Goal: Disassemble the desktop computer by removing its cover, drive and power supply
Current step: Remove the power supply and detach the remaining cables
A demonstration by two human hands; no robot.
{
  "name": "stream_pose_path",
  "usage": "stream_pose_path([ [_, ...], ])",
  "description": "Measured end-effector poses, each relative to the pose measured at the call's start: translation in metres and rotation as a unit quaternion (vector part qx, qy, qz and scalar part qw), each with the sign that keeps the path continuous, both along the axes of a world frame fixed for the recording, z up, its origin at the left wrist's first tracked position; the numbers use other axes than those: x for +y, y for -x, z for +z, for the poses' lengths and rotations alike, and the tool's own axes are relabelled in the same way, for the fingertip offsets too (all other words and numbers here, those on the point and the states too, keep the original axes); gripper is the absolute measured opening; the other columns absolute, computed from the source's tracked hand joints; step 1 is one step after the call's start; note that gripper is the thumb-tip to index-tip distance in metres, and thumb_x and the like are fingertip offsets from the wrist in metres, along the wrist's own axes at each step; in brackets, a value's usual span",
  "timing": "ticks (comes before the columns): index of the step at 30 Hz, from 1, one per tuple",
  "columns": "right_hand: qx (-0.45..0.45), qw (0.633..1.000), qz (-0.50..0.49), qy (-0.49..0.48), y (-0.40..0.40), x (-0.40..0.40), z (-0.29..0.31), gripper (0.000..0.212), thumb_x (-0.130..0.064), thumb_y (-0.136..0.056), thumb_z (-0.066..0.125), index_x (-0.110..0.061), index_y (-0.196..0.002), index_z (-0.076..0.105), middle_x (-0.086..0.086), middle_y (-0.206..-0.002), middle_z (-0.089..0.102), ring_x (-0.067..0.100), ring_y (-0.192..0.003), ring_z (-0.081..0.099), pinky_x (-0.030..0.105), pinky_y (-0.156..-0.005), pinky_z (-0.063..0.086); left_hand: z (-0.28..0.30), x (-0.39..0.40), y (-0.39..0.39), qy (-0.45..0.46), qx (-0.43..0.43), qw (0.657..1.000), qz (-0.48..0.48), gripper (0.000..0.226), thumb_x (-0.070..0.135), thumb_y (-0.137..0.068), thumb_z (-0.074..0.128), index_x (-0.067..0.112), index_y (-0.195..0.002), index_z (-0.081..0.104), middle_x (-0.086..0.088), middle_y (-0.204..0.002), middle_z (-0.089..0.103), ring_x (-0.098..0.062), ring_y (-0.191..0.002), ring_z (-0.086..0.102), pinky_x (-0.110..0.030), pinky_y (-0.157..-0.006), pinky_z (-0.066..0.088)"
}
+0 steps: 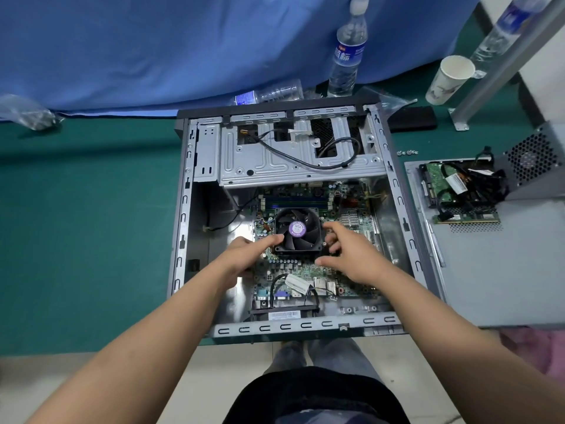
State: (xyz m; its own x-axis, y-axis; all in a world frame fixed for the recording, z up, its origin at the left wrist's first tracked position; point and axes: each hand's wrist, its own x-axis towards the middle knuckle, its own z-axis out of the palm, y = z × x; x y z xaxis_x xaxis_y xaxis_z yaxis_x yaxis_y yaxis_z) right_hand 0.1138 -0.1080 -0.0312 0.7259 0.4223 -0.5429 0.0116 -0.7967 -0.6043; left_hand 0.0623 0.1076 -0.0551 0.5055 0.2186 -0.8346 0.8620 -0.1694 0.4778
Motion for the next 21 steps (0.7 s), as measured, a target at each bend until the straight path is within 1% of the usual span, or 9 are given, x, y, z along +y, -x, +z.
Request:
stream_pose_path([
  [2, -0.003, 1.0, -0.008, -0.017, -0.001, 0.002, 0.0, 0.079, -0.024, -0.079, 0.073, -0.02, -0.145, 0.029, 0.0, -0.127, 0.051, 0.01, -0.105, 0.049, 0.029, -0.097, 0.043, 0.001, -0.001, 0.0, -0.01, -0.013, 1.0, 0.0, 0.084, 0.073, -0.058, 0.07, 0.017, -0.112, 0.04, 0.001, -0.104, 0.054, -0.016, -0.096, 0.054, -0.031, -0.069, 0.047],
  [5, -0.015, 0.999, -0.01, -0.027, -0.003, 0.001, -0.001, 0.078, -0.016, -0.079, 0.074, -0.019, -0.145, 0.032, 0.003, -0.123, 0.054, 0.012, -0.105, 0.05, 0.027, -0.096, 0.042, 0.002, -0.003, -0.001, -0.027, -0.033, 0.999, 0.001, 0.078, 0.071, -0.063, 0.07, 0.014, -0.107, 0.039, -0.002, -0.112, 0.048, -0.019, -0.099, 0.05, -0.028, -0.064, 0.041],
  [7, -0.02, 0.999, -0.012, -0.036, -0.002, -0.001, -0.001, 0.077, -0.014, -0.079, 0.073, -0.018, -0.145, 0.033, 0.003, -0.122, 0.055, 0.012, -0.105, 0.051, 0.024, -0.094, 0.042, 0.001, -0.004, 0.0, -0.039, -0.053, 0.998, 0.005, 0.079, 0.07, -0.063, 0.07, 0.009, -0.106, 0.046, -0.005, -0.113, 0.053, -0.02, -0.1, 0.053, -0.031, -0.07, 0.043],
  [9, -0.029, 0.998, -0.022, -0.046, -0.002, -0.002, -0.001, 0.075, -0.013, -0.079, 0.073, -0.018, -0.144, 0.036, 0.002, -0.118, 0.055, 0.012, -0.103, 0.052, 0.022, -0.092, 0.042, 0.0, -0.005, 0.0, -0.046, -0.068, 0.997, 0.004, 0.079, 0.071, -0.062, 0.07, 0.01, -0.107, 0.049, -0.007, -0.111, 0.056, -0.02, -0.101, 0.055, -0.033, -0.071, 0.043],
  [12, -0.046, 0.997, -0.029, -0.049, 0.0, -0.001, 0.0, 0.069, -0.017, -0.079, 0.074, -0.017, -0.14, 0.041, 0.0, -0.113, 0.055, 0.012, -0.098, 0.052, 0.023, -0.087, 0.042, -0.001, -0.006, 0.001, -0.056, -0.084, 0.995, 0.004, 0.079, 0.07, -0.062, 0.071, 0.009, -0.107, 0.049, -0.008, -0.107, 0.058, -0.019, -0.095, 0.055, -0.029, -0.064, 0.04],
  [14, -0.05, 0.998, -0.013, -0.023, 0.003, 0.0, 0.001, 0.066, -0.023, -0.08, 0.074, -0.016, -0.136, 0.04, -0.001, -0.11, 0.052, 0.012, -0.096, 0.051, 0.024, -0.086, 0.042, -0.002, -0.006, 0.001, -0.058, -0.092, 0.994, 0.005, 0.077, 0.07, -0.061, 0.071, 0.009, -0.103, 0.05, -0.009, -0.102, 0.058, -0.02, -0.092, 0.056, -0.029, -0.062, 0.039],
  [18, -0.067, 0.995, 0.044, 0.064, 0.009, -0.002, 0.004, 0.04, -0.034, -0.082, 0.069, -0.014, -0.111, 0.05, -0.002, -0.091, 0.056, 0.013, -0.079, 0.056, 0.031, -0.076, 0.051, -0.007, -0.004, 0.0, -0.055, -0.086, 0.995, 0.009, 0.072, 0.07, -0.062, 0.071, 0.01, -0.096, 0.052, -0.008, -0.098, 0.058, -0.019, -0.087, 0.055, -0.031, -0.066, 0.041],
  [20, -0.041, 0.997, 0.047, 0.038, 0.011, -0.003, 0.005, 0.024, -0.031, -0.082, 0.07, -0.017, -0.095, 0.055, -0.002, -0.08, 0.06, 0.012, -0.07, 0.056, 0.033, -0.072, 0.054, -0.009, -0.002, -0.001, -0.041, -0.08, 0.996, 0.017, 0.075, 0.071, -0.059, 0.072, 0.009, -0.099, 0.055, -0.006, -0.099, 0.057, -0.02, -0.091, 0.056, -0.034, -0.073, 0.045],
  [21, -0.017, 0.998, 0.051, 0.012, 0.013, -0.003, 0.006, 0.018, -0.028, -0.082, 0.07, -0.019, -0.091, 0.057, -0.001, -0.078, 0.062, 0.011, -0.066, 0.055, 0.029, -0.07, 0.054, -0.011, -0.001, -0.001, -0.035, -0.077, 0.996, 0.023, 0.078, 0.071, -0.058, 0.073, 0.01, -0.102, 0.056, -0.006, -0.102, 0.058, -0.02, -0.094, 0.057, -0.037, -0.079, 0.047],
])
